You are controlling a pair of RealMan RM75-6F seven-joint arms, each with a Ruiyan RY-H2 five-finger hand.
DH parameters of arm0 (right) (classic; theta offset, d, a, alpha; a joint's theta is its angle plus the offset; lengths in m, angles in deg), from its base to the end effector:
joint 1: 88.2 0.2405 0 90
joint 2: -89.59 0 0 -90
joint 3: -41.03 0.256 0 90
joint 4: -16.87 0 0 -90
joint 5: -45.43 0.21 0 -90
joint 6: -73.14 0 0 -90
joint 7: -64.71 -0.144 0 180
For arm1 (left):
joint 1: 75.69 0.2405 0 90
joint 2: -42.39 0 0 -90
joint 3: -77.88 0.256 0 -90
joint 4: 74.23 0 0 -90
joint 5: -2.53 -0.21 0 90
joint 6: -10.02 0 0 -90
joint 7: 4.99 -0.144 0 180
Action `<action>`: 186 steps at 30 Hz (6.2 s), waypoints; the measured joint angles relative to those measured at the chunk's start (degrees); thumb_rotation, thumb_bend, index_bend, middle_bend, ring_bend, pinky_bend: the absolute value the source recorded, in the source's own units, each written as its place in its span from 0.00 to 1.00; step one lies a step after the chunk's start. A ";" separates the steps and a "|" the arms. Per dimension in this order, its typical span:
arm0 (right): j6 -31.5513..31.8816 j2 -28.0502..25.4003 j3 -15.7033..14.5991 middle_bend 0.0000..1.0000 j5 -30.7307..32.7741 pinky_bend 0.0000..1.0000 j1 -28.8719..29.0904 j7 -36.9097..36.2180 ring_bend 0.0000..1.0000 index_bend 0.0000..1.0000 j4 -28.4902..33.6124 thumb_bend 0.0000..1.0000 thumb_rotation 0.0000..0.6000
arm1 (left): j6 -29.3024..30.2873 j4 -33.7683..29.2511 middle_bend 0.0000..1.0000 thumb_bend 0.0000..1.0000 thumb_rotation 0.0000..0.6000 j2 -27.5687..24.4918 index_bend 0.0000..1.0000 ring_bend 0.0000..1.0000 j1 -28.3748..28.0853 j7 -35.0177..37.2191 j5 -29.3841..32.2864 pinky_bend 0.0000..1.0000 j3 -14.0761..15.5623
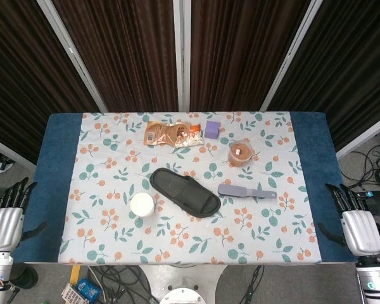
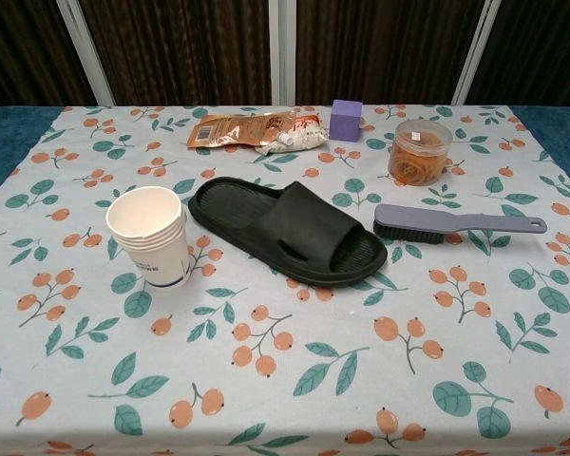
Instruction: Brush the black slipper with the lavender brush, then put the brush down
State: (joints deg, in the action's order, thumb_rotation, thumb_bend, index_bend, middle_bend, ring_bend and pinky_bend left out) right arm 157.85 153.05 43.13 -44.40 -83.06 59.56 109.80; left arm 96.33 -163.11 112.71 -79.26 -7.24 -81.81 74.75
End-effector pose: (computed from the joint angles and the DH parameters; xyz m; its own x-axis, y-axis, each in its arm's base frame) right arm -0.3016 -0.1792 0.1553 0.3196 -0.0268 0.9472 -0.9452 -0.0789 0.3167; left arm -0.3191 0.1750 0.1344 0.3855 -0.0107 0.9226 0.9221 0.0418 -0.3848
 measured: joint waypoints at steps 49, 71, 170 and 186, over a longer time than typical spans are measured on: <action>-44.37 18.91 7.36 0.43 32.15 0.30 30.95 21.16 0.31 0.44 -15.75 0.00 1.00 | -1.54 2.99 0.11 0.21 1.00 1.26 0.15 0.05 0.15 3.17 1.17 0.11 0.47; -52.74 19.06 6.23 0.55 42.52 0.61 36.32 16.78 0.52 0.57 -15.88 0.00 1.00 | -1.83 2.19 0.11 0.21 1.00 1.28 0.15 0.05 0.39 3.16 2.85 0.11 -0.09; -38.92 4.07 3.50 1.00 17.81 1.00 35.81 4.36 1.00 1.00 -4.39 0.51 1.00 | -51.78 34.07 0.12 0.19 1.00 24.69 0.13 0.05 -56.60 13.47 -5.47 0.11 0.53; -41.23 9.02 3.03 1.00 17.39 1.00 37.30 6.50 1.00 1.00 -6.19 0.51 1.00 | -54.14 40.18 0.32 0.18 1.00 29.14 0.30 0.17 -58.45 20.37 -5.08 0.17 3.00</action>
State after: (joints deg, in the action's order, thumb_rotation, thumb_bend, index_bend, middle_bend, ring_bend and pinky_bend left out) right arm 116.63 162.06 46.16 -27.01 -45.77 66.06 103.62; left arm 42.19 -122.94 141.85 -137.71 13.13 -86.89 77.75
